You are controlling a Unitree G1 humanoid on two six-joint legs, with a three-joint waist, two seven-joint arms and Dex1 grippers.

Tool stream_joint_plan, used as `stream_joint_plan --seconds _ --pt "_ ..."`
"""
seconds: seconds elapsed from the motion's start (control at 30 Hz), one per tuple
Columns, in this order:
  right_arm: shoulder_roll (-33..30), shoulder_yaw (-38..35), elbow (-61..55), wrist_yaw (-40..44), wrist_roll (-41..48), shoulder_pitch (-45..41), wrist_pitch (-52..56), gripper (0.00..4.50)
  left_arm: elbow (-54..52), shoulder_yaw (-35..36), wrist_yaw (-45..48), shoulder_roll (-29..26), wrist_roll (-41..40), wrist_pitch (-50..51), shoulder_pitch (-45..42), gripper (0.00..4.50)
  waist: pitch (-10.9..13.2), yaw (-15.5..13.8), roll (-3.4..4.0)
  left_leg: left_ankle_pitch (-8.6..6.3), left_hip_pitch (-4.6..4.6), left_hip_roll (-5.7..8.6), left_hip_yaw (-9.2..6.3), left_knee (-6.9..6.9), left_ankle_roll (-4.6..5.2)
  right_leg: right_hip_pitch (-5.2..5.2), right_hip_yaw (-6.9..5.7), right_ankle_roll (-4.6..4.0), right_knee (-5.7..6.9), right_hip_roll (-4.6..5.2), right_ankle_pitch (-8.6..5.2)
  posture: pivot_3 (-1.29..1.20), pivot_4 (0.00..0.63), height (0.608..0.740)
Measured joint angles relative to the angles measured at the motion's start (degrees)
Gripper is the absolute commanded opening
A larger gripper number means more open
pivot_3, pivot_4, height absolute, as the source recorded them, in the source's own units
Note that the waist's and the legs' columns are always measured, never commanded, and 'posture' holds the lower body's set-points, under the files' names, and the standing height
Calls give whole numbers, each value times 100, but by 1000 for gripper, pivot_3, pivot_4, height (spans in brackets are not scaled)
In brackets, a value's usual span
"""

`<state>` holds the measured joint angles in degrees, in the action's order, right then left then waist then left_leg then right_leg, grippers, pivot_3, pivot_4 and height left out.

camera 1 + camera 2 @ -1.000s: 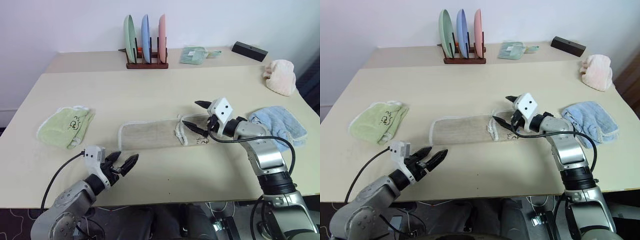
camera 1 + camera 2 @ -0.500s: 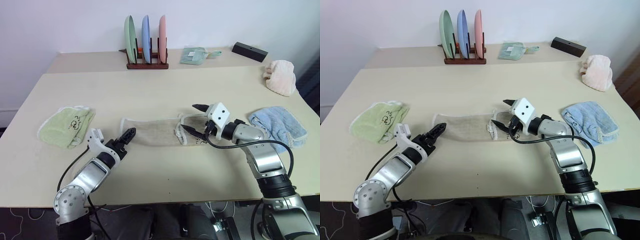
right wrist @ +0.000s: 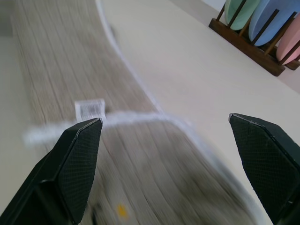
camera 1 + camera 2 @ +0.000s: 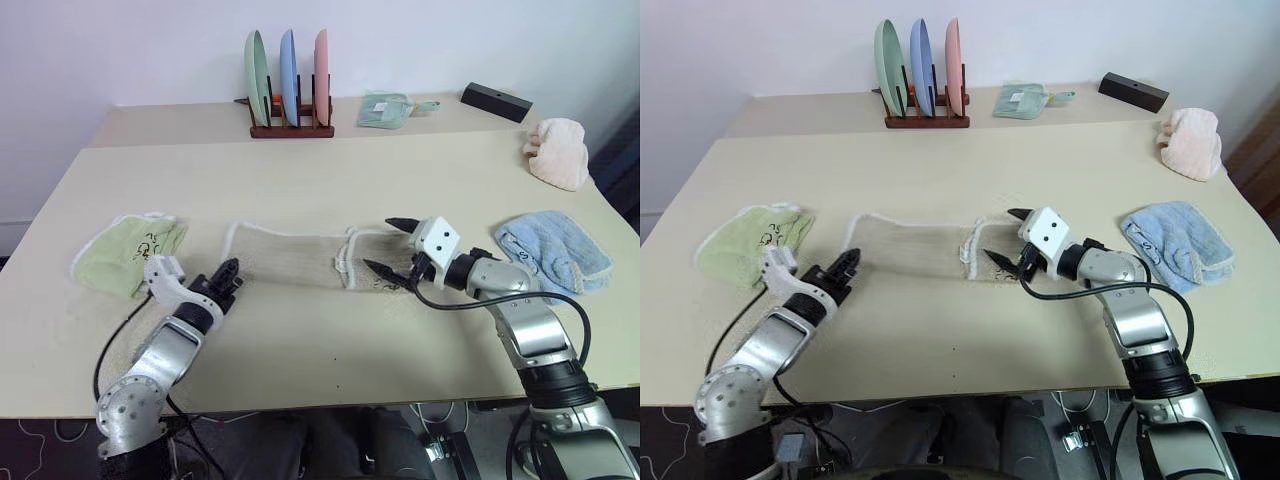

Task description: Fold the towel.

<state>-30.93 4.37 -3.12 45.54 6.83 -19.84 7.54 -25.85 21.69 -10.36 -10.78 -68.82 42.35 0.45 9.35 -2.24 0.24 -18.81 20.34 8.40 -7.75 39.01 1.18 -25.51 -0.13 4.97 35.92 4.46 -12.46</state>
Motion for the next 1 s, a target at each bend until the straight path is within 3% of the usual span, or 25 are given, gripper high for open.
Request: stream_joint_plan --seconds 0.13,0.23,0.37,0.47,0.6,0.73,1.0 --pt "-21 0 -1 9 -37 39 -1 4438 -77 464 574 -897 92 -209 42 34 0 -3 1 0 0 0 1 -1 -1 -1 1 -1 0 0 0 0 150 740" --pt "-21 14 3 16 -58 27 -18 4438 -128 420 1124 -1619 351 -220 -69 34 0 -26 0 0 0 3 0 1 -1 3 1 -1 -2 1 0 0 150 740" --pt "-18 63 72 19 -102 -5 -43 4438 -143 -440 2026 -2387 1065 -149 -628 34 0 -18 1 0 1 3 -2 0 -1 3 0 -1 -3 2 0 0 150 740" --pt "-11 114 138 18 -111 -42 -61 4438 -131 -1536 2868 -2675 1733 -168 -1454 34 1 1 1 0 1 3 -1 -3 -1 2 0 0 -4 2 0 0 150 740" --pt "-14 110 243 -13 -119 -55 -77 4438 176 -3110 3954 -2559 2775 -352 -2493 34 1 2 1 0 2 3 -1 -6 0 1 0 0 -9 1 1 0 150 740" --pt "-28 86 252 -111 -159 -40 -80 4438 621 -4106 4644 -2328 3522 -458 -2950 34 2 29 2 1 3 1 -1 -12 -1 -6 1 0 -7 -1 1 0 150 740" --pt "-182 -68 240 -307 -208 126 -78 4438 1414 -4488 4837 -1681 4400 -503 -3072 34 3 -10 -1 1 9 4 -4 -4 1 -2 0 1 -11 1 1 0 150 740"
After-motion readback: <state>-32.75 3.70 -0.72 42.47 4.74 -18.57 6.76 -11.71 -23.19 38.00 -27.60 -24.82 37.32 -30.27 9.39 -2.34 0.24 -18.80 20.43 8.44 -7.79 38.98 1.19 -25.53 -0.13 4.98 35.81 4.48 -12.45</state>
